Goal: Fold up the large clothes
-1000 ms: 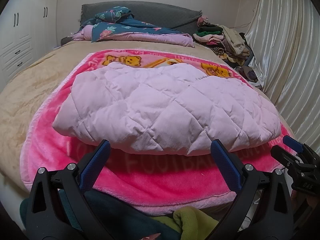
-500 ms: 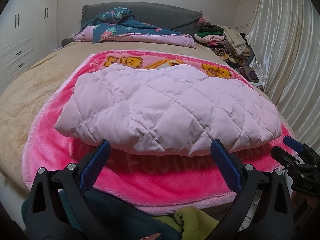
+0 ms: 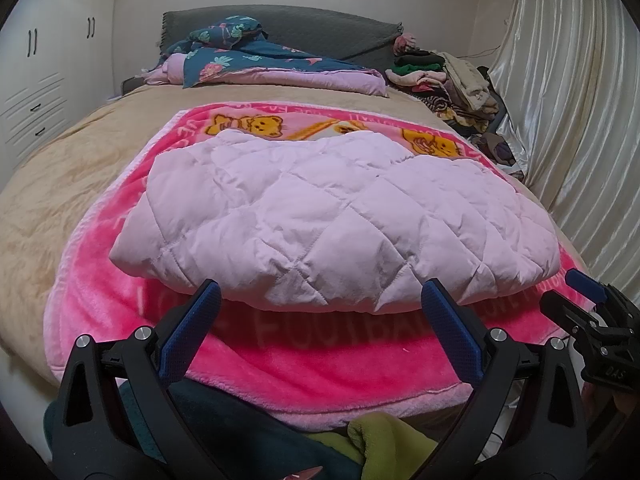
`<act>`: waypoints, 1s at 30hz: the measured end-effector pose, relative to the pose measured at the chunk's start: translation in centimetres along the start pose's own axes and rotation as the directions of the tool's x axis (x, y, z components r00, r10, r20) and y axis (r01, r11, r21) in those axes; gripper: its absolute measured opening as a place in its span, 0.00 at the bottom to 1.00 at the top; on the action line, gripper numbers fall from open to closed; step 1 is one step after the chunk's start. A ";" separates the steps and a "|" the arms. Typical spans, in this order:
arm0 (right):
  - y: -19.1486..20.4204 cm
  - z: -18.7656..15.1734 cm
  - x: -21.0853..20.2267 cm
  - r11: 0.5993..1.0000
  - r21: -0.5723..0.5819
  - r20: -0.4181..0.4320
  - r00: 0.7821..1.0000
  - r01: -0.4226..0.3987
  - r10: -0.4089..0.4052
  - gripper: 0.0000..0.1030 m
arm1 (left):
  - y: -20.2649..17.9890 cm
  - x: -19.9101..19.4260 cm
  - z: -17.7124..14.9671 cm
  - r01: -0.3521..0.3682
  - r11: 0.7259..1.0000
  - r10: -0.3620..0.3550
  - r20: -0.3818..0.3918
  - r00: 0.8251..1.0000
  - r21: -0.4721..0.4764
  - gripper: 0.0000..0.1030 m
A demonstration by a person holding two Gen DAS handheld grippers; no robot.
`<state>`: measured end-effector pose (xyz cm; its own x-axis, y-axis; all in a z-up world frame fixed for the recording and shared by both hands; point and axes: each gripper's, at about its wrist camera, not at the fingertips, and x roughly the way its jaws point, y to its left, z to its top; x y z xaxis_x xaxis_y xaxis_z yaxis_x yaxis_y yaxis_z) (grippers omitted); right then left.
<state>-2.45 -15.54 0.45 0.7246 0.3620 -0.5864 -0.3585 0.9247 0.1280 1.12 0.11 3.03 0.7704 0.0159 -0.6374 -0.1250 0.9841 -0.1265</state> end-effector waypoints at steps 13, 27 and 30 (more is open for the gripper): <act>0.0 0.0 -0.1 1.000 -0.003 0.005 1.000 0.001 -0.001 0.96 | 0.0 0.0 0.0 -0.003 1.000 0.003 -0.001 1.000 -0.001 0.91; -0.4 0.1 -0.5 0.999 -0.008 0.007 0.999 0.031 -0.031 0.96 | 0.2 0.0 -0.3 -0.019 1.000 0.019 -0.015 1.000 0.001 0.91; -0.5 0.0 -0.5 0.999 -0.010 0.011 0.999 0.037 -0.037 0.96 | 0.3 0.1 -0.5 -0.013 1.000 0.013 -0.017 1.000 -0.005 0.91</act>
<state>-2.63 -16.17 0.71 0.7435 0.3288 -0.5823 -0.3370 0.9363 0.0984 0.81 0.32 2.55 0.7576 0.0257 -0.6522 -0.1381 0.9829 -0.1217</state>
